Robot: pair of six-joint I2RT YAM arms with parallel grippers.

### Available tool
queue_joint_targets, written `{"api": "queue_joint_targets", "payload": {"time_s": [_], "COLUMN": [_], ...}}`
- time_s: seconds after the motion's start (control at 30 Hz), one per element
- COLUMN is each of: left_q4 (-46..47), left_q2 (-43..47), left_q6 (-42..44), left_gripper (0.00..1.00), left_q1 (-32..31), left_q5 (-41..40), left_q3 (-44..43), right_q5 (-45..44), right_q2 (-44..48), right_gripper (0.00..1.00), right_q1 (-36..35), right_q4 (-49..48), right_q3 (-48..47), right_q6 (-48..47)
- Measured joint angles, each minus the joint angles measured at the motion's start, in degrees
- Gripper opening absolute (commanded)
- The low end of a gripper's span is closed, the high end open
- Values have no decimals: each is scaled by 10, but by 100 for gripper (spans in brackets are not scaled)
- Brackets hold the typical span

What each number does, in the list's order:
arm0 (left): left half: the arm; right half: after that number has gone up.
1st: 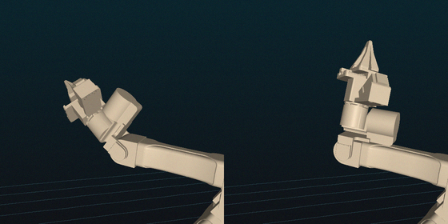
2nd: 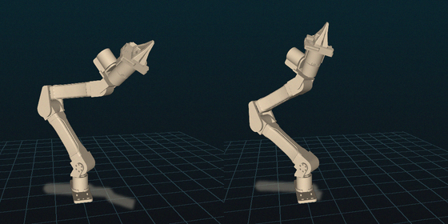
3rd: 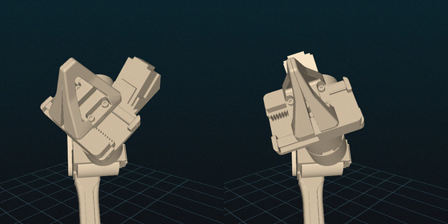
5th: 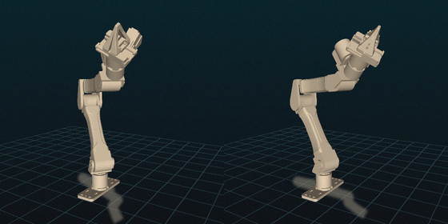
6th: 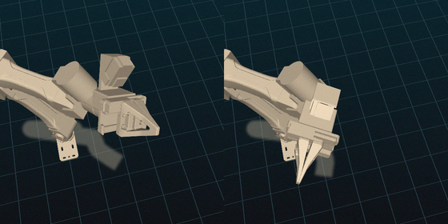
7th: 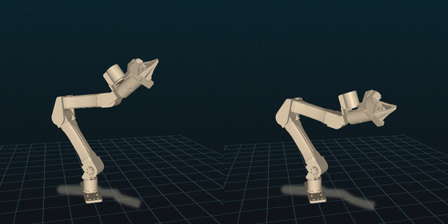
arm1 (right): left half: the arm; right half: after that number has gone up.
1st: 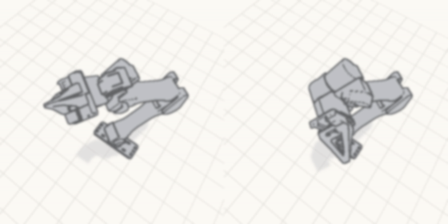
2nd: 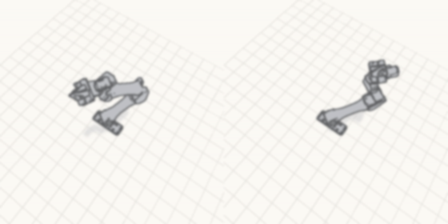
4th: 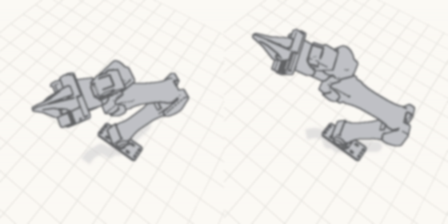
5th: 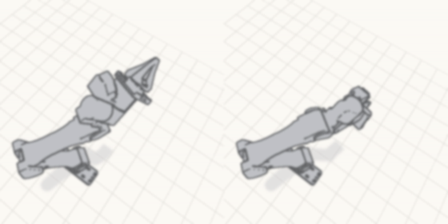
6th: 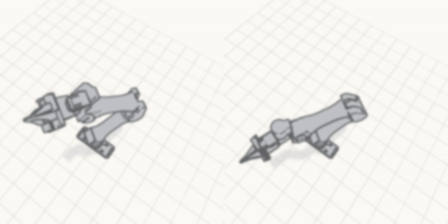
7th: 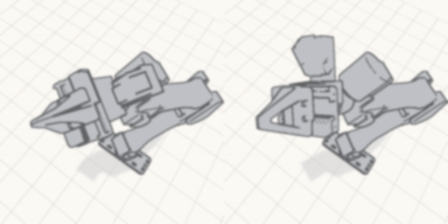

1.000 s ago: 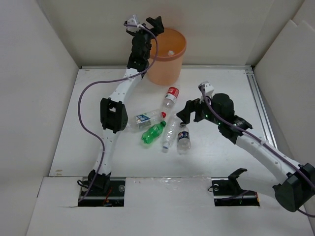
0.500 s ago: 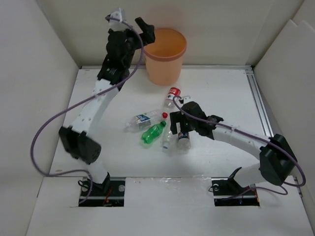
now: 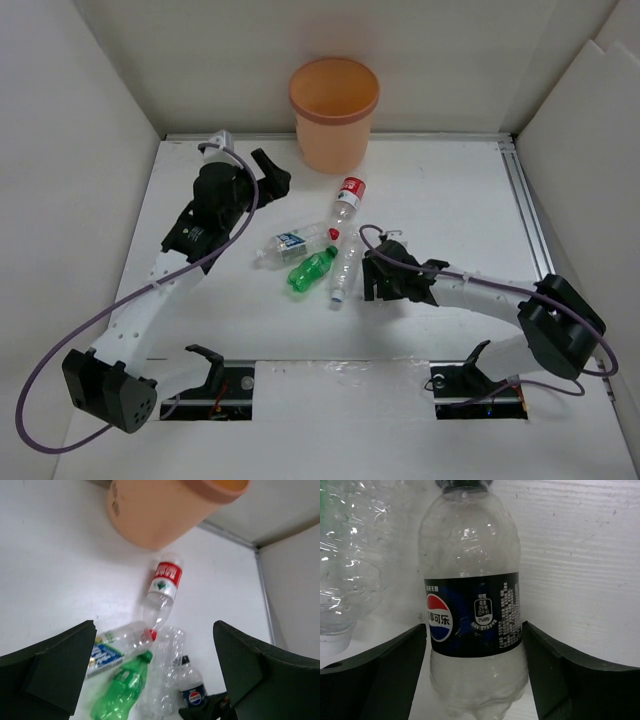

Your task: Put the plastic bottles in the bin

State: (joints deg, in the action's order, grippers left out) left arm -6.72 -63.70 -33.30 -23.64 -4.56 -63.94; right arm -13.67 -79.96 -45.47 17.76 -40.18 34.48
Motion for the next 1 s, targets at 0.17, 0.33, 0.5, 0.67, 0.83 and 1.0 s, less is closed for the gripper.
{"api": "queue_joint_targets", "payload": {"time_s": [0.17,0.33,0.5,0.67,0.83,1.0], "left_q4": [-45,-45,-40,-8,58,119], "left_q2": [25,54,47,6,-67,-105], "left_q6": [-9,-10,-8,8,15,8], "left_gripper": [100,100,100,100,100,100], "left_q1": [0,0,0,1,1,-7], "left_q5": [14,28,51,136,281,374], "left_q3": [44,44,44,40,29,24], "right_q5": [-7,-22,-70,-115,-87,61], "right_q2": [-6,-7,38,159,195,184], "right_gripper": [61,6,0,0,0,0], "right_q1": [-14,-15,-16,-19,-16,13], "right_q4": [-19,-27,52,123,84,-21], "right_q3": [18,18,15,-19,-91,-127], "right_q6": [26,49,84,82,-23,-120]}}
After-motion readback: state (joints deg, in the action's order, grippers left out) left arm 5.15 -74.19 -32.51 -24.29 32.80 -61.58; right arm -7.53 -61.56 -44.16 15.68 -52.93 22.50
